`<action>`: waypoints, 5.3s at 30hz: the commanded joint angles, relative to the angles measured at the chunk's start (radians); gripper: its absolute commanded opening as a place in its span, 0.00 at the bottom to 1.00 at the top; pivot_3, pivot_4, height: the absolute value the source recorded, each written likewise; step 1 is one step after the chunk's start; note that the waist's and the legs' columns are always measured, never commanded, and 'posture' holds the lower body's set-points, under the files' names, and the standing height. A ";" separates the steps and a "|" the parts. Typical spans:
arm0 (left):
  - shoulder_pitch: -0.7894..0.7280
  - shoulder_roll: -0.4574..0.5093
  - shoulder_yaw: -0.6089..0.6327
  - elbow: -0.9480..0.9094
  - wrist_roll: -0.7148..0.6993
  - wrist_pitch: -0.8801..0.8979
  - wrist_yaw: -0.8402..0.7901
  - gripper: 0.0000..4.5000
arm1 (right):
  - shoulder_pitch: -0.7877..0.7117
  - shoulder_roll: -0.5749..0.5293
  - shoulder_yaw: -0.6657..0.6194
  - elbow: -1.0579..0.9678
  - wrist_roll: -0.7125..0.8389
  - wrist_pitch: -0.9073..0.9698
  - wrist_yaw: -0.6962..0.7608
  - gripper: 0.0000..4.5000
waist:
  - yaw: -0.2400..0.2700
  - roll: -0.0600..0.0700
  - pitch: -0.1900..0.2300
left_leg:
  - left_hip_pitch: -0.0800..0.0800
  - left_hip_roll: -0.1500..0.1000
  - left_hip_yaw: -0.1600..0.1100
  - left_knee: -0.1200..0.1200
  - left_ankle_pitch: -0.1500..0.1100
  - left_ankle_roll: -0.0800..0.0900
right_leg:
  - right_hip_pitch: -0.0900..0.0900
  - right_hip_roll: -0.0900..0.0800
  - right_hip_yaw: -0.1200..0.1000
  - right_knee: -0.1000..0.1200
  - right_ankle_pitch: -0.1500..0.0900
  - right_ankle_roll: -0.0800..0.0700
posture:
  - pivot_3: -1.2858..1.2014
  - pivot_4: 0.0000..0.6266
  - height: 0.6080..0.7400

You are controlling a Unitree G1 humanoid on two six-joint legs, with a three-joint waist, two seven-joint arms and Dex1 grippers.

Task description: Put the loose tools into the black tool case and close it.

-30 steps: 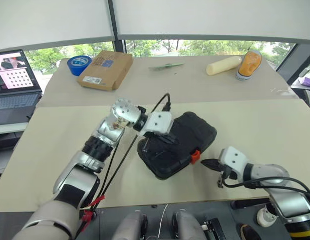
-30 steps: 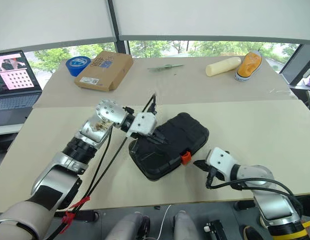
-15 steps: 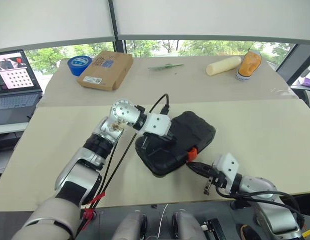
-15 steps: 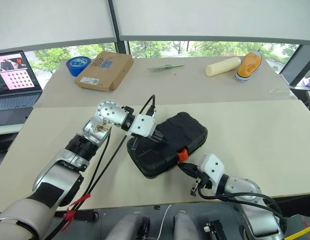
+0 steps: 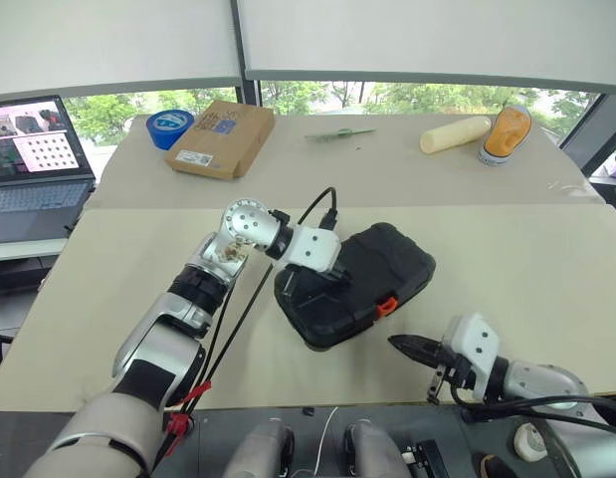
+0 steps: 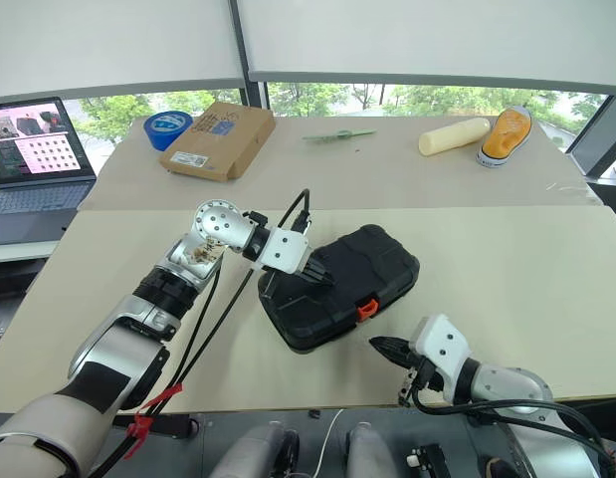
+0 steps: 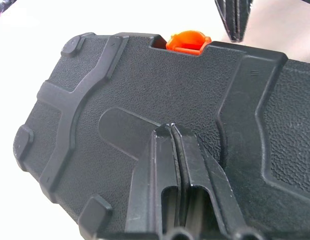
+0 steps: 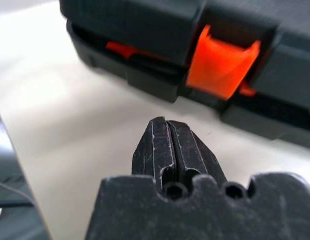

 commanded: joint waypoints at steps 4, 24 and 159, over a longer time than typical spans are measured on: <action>0.003 -0.003 -0.023 0.011 0.026 0.004 -0.016 0.02 | -0.056 0.015 0.020 0.038 -0.052 -0.004 -0.047 0.00 | 0.000 0.000 0.000 | 0.000 0.000 0.000 0.000 0.000 0.000 | 0.000 0.000 0.000 0.000 0.000 0.000 | 0.52 0.24 0.98; 0.028 0.005 -0.030 -0.032 0.022 0.024 -0.036 0.00 | -0.042 0.217 -0.024 -0.088 0.117 0.189 -0.233 0.85 | -0.001 0.000 0.000 | 0.000 0.000 -0.001 0.001 0.000 0.000 | 0.000 0.000 0.000 0.000 0.000 0.000 | 0.52 0.24 0.98; 0.065 -0.121 -0.167 0.130 0.227 -0.138 0.105 0.01 | -0.047 0.076 -0.070 -0.103 0.008 0.133 -0.137 0.00 | 0.028 0.001 -0.021 | 0.020 -0.001 -0.006 0.001 -0.012 0.005 | 0.029 -0.004 -0.003 -0.021 -0.005 0.017 | 0.52 0.24 0.98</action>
